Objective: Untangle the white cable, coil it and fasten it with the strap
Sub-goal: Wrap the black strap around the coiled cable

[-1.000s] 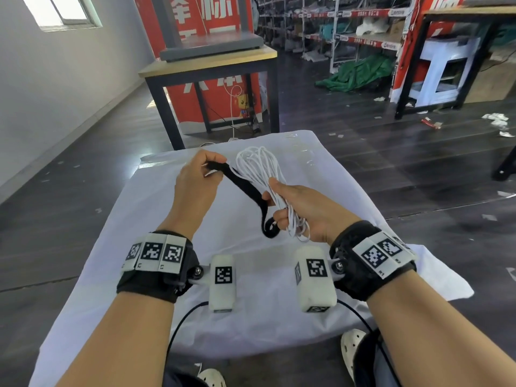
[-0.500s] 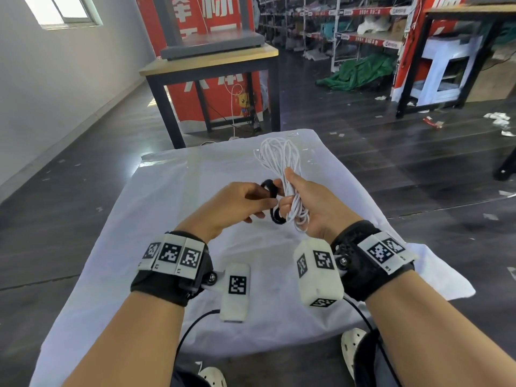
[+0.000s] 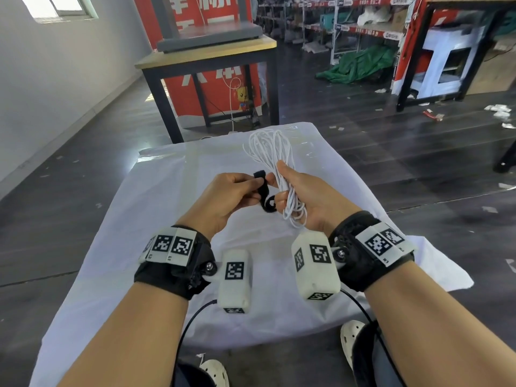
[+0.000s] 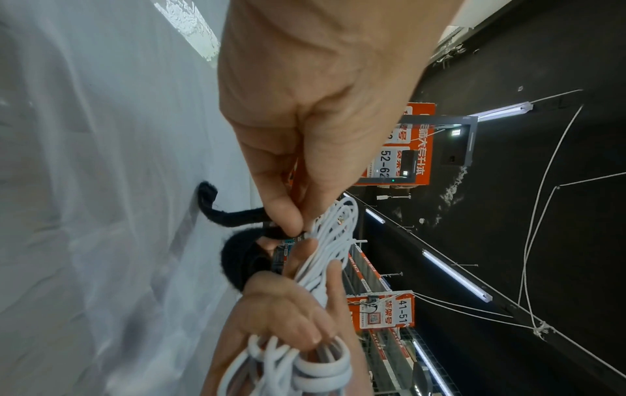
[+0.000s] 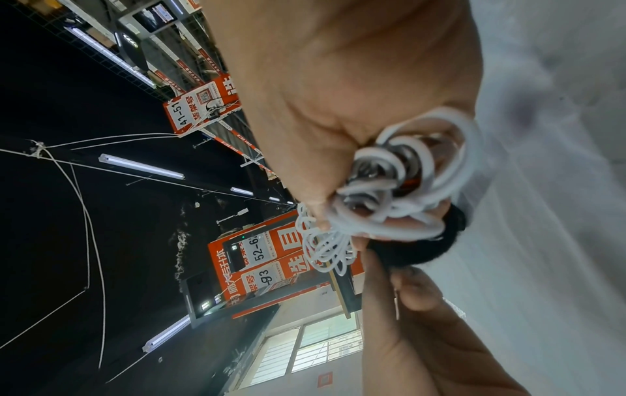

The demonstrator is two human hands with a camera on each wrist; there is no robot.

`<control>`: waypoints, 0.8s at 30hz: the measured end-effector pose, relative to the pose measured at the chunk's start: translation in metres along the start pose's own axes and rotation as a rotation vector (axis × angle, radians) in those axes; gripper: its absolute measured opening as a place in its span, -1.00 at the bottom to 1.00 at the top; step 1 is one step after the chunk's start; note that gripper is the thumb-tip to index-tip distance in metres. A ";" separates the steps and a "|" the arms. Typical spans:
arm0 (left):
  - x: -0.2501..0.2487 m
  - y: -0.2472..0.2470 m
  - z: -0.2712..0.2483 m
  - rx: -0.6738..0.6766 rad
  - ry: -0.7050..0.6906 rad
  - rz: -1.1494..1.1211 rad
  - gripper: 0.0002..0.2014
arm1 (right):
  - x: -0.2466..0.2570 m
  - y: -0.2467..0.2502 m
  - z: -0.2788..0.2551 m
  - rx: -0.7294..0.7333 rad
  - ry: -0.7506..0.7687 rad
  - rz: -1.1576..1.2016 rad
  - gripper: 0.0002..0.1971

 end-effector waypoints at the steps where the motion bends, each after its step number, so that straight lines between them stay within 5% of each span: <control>1: 0.000 0.000 0.000 0.001 0.006 -0.013 -0.89 | 0.000 0.000 0.000 -0.001 0.002 -0.004 -0.64; 17: 0.001 0.020 0.005 -0.202 0.030 -0.625 -0.87 | -0.002 -0.004 -0.005 0.067 -0.032 -0.079 -0.65; 24: 0.004 0.015 0.004 -0.163 0.119 -0.458 -0.83 | -0.005 -0.007 -0.004 0.109 -0.018 -0.154 -0.65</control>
Point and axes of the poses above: each hand's wrist, its own z-axis towards the middle knuckle, its own y-axis out of the back of the hand, x = y × z, the point moved 5 cm from there along z, towards the middle knuckle, and after that the axes turned 1 degree about y, right-handed, at the moved point
